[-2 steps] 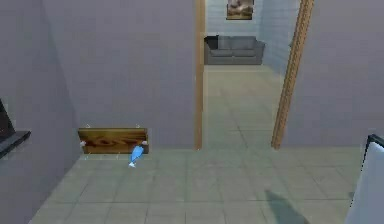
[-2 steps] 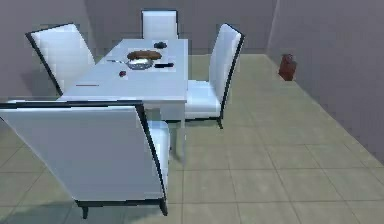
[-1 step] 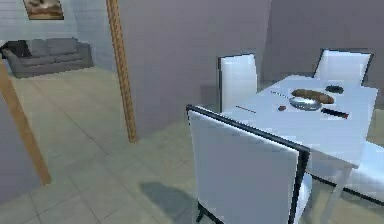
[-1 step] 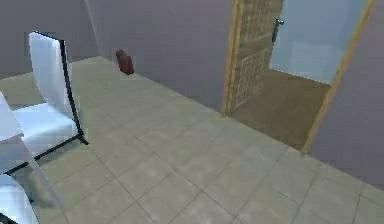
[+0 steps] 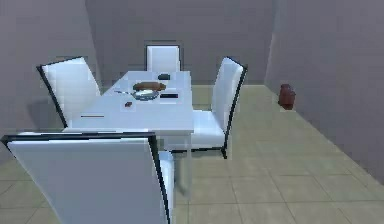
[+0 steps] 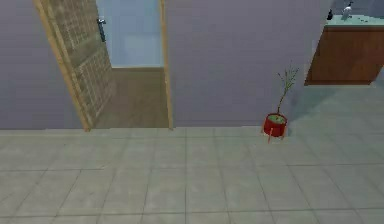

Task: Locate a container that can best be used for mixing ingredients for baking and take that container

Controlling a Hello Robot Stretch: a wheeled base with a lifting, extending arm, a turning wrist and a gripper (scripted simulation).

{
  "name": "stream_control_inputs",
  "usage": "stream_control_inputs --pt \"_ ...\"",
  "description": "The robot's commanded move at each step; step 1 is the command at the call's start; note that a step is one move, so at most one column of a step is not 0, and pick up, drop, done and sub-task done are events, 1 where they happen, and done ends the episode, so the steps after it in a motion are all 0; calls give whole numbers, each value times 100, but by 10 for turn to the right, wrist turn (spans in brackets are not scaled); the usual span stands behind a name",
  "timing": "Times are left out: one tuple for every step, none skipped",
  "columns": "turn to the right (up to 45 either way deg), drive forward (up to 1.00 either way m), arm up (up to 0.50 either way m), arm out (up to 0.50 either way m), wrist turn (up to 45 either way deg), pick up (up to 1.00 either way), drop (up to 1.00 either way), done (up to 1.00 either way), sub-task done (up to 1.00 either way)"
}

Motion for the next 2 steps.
stream_control_inputs --pt "360 0 0 0 0 0 0 0 0" --pt "0 35 0 0 0 0 0 0 0"
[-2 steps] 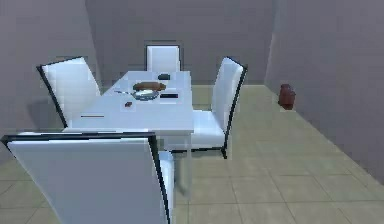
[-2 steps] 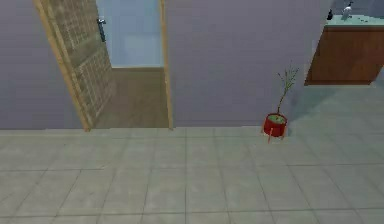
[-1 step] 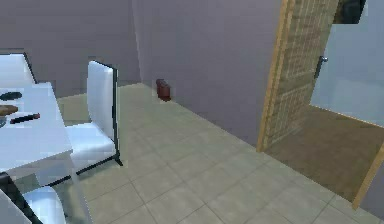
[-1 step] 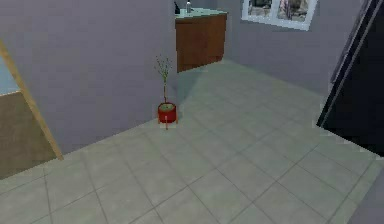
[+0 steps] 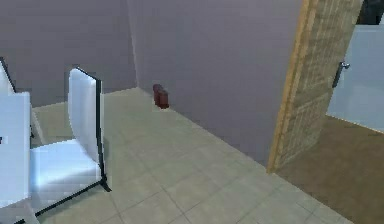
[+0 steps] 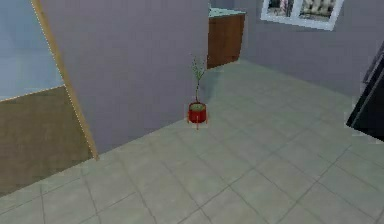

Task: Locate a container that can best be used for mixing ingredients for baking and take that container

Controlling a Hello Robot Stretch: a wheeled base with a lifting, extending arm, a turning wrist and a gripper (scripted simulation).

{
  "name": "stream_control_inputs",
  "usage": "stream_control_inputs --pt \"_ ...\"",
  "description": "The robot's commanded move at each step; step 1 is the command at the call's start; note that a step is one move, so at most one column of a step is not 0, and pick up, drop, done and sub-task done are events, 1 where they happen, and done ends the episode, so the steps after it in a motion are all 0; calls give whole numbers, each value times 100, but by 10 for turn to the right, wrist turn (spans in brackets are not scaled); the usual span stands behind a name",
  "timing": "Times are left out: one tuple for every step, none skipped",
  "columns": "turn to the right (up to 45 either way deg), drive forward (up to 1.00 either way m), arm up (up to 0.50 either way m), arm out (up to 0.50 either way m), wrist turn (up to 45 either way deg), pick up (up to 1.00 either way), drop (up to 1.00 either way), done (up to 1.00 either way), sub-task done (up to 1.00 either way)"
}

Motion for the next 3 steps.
stream_control_inputs --pt "450 0 0 0 0 0 0 0 0" --pt "0 100 0 0 0 0 0 0 0" --pt "0 40 0 0 0 0 0 0 0"
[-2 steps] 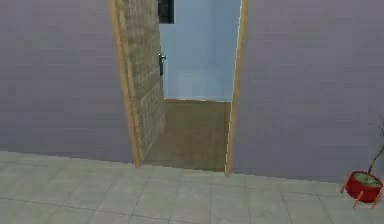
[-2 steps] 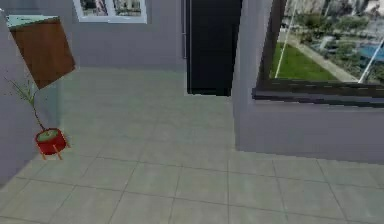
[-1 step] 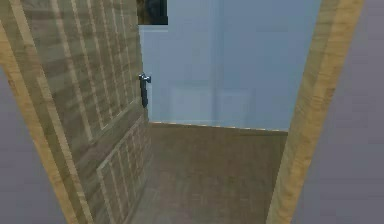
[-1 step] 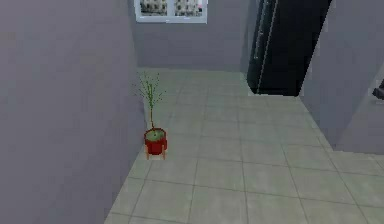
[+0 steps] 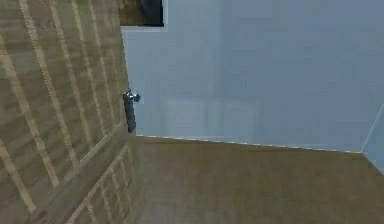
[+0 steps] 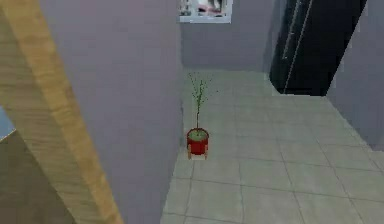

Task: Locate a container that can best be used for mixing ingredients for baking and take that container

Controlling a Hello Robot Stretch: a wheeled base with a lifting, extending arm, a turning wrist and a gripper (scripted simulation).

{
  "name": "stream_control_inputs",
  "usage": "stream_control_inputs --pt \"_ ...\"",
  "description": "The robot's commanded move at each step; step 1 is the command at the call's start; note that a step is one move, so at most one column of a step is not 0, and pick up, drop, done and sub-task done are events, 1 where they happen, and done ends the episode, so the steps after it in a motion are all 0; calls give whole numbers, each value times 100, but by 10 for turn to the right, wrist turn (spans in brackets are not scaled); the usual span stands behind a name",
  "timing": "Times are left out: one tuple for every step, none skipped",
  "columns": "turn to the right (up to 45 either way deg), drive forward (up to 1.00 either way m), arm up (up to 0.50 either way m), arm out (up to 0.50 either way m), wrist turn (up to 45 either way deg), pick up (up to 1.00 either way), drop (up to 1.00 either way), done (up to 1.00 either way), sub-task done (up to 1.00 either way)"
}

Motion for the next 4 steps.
stream_control_inputs --pt "90 0 0 0 0 0 0 0 0" --pt "0 100 0 0 0 0 0 0 0" --pt "0 30 0 0 0 0 0 0 0" --pt "-330 0 0 0 0 0 0 0 0"
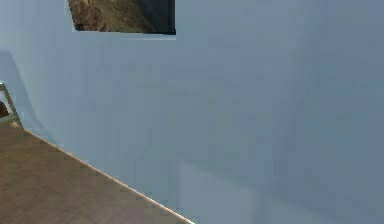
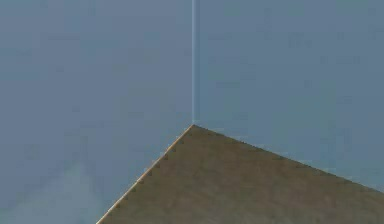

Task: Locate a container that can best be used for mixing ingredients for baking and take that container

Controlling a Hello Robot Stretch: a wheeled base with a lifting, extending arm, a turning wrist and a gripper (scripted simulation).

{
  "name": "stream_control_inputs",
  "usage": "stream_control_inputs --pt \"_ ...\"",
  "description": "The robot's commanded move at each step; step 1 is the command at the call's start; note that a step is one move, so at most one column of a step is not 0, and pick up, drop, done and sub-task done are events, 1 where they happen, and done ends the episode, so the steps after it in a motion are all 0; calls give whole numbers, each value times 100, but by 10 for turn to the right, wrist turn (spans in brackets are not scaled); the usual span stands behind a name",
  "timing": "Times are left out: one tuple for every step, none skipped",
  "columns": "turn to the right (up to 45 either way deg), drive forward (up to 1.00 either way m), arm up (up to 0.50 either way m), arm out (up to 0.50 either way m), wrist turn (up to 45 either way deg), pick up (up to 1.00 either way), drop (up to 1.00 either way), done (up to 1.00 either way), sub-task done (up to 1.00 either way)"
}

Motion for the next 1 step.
stream_control_inputs --pt "0 50 0 0 0 0 0 0 0"
